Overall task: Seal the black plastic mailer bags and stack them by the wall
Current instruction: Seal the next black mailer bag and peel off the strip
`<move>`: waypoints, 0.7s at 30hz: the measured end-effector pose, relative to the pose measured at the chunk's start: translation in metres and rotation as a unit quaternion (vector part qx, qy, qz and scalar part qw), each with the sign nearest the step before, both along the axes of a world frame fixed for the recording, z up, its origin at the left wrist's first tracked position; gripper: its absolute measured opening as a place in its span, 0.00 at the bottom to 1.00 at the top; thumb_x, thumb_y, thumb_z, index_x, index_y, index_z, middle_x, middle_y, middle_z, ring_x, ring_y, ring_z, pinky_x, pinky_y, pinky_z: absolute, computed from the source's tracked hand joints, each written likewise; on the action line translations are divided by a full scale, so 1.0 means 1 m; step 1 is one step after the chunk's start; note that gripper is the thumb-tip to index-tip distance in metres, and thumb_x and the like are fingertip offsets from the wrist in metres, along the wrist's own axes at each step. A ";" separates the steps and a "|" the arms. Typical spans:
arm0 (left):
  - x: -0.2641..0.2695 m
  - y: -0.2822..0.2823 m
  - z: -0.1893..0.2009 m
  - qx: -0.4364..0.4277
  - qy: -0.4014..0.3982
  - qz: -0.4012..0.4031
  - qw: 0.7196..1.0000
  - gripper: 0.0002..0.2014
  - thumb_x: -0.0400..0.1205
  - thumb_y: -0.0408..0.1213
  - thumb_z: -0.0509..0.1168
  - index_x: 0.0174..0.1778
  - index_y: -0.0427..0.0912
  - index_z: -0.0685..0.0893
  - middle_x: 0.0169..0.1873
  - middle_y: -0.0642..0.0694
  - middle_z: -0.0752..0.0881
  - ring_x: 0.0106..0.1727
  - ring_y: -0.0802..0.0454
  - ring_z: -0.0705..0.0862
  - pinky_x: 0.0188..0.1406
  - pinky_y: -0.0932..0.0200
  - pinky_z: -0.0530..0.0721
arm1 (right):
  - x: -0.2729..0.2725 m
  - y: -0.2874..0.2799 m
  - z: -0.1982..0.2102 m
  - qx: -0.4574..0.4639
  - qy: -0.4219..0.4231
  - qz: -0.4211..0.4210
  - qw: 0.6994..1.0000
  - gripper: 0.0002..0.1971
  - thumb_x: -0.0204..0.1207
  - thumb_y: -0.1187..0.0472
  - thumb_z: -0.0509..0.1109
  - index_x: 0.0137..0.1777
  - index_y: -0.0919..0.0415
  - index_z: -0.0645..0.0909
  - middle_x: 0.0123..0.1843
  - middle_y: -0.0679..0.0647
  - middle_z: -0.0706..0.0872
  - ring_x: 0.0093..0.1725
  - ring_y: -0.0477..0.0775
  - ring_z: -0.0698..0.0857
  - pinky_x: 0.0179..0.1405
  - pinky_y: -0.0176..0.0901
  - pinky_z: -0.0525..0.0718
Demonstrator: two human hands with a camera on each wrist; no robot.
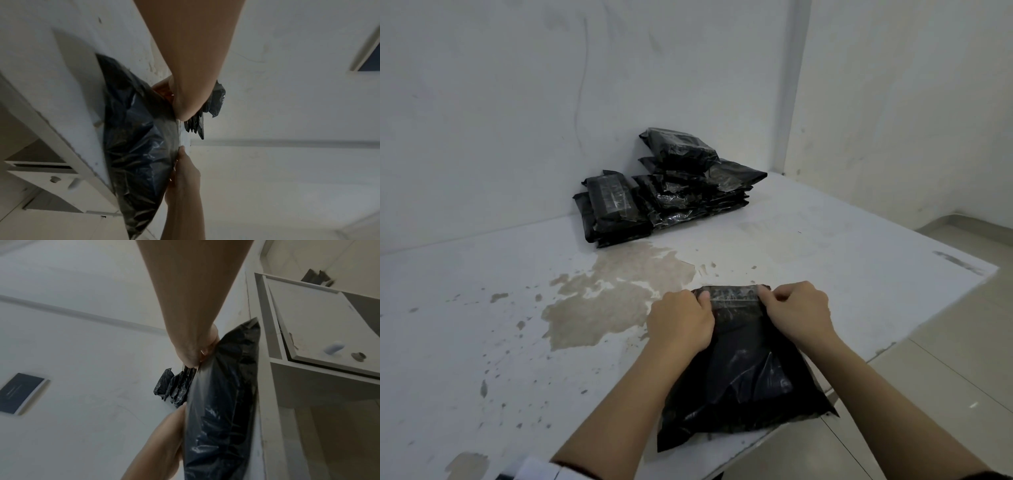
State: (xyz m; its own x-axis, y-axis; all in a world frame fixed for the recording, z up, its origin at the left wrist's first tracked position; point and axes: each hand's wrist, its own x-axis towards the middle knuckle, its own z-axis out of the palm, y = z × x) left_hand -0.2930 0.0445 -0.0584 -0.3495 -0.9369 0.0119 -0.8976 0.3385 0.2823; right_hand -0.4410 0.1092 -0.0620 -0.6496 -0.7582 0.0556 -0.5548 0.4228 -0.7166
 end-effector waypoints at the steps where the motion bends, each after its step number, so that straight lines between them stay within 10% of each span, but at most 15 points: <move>1: 0.003 0.000 -0.001 -0.001 0.006 -0.003 1.000 0.26 0.89 0.52 0.46 0.43 0.35 0.80 0.48 0.38 0.84 0.47 0.41 0.82 0.42 0.54 0.73 | 0.000 0.004 0.000 -0.009 -0.010 0.010 1.000 0.18 0.79 0.48 0.68 0.35 0.58 0.88 0.31 0.54 0.86 0.36 0.52 0.82 0.33 0.38 0.74; 7: 0.018 -0.005 -0.002 0.073 0.104 -0.052 0.991 0.27 0.88 0.50 0.50 0.25 0.40 0.70 0.31 0.41 0.74 0.29 0.45 0.76 0.33 0.56 0.71 | 0.003 0.010 0.004 -0.006 -0.067 0.030 0.997 0.13 0.83 0.59 0.66 0.55 0.66 0.88 0.54 0.61 0.89 0.54 0.58 0.83 0.54 0.44 0.79; 10: 0.030 0.000 -0.007 0.091 0.132 -0.090 0.983 0.24 0.89 0.47 0.48 0.29 0.40 0.70 0.42 0.38 0.74 0.44 0.39 0.77 0.48 0.52 0.76 | 0.002 0.014 0.002 0.001 -0.113 0.041 0.993 0.13 0.84 0.63 0.62 0.59 0.67 0.86 0.60 0.60 0.87 0.57 0.57 0.82 0.63 0.48 0.79; 12: 0.041 0.002 -0.012 0.118 0.137 -0.118 0.977 0.21 0.89 0.50 0.47 0.49 0.41 0.80 0.51 0.45 0.71 0.59 0.45 0.74 0.65 0.53 0.73 | 0.000 0.024 0.003 0.001 -0.198 0.099 0.975 0.15 0.86 0.66 0.56 0.65 0.63 0.82 0.67 0.58 0.83 0.61 0.54 0.81 0.72 0.49 0.75; 14: 0.057 0.003 -0.016 0.182 0.149 -0.145 0.961 0.31 0.85 0.59 0.51 0.79 0.42 0.67 0.63 0.50 0.68 0.70 0.53 0.69 0.74 0.57 0.67 | -0.001 0.034 0.003 0.025 -0.257 0.155 0.954 0.21 0.88 0.64 0.52 0.80 0.60 0.65 0.78 0.51 0.71 0.75 0.52 0.71 0.78 0.45 0.65; 16: 0.074 0.004 -0.018 0.237 0.163 -0.174 0.942 0.46 0.76 0.70 0.55 0.85 0.45 0.52 0.76 0.55 0.61 0.78 0.55 0.61 0.80 0.54 0.61 | -0.002 0.039 0.003 0.058 -0.152 0.163 0.973 0.26 0.87 0.59 0.55 0.84 0.59 0.55 0.79 0.51 0.67 0.79 0.53 0.66 0.76 0.41 0.63; 21: 0.093 0.021 -0.017 0.105 0.028 -0.192 0.975 0.59 0.61 0.85 0.39 0.85 0.52 0.43 0.83 0.59 0.46 0.83 0.59 0.46 0.82 0.50 0.52 | 0.014 0.053 0.003 0.108 0.078 0.077 0.988 0.32 0.79 0.34 0.56 0.68 0.61 0.74 0.62 0.59 0.83 0.59 0.61 0.81 0.56 0.49 0.80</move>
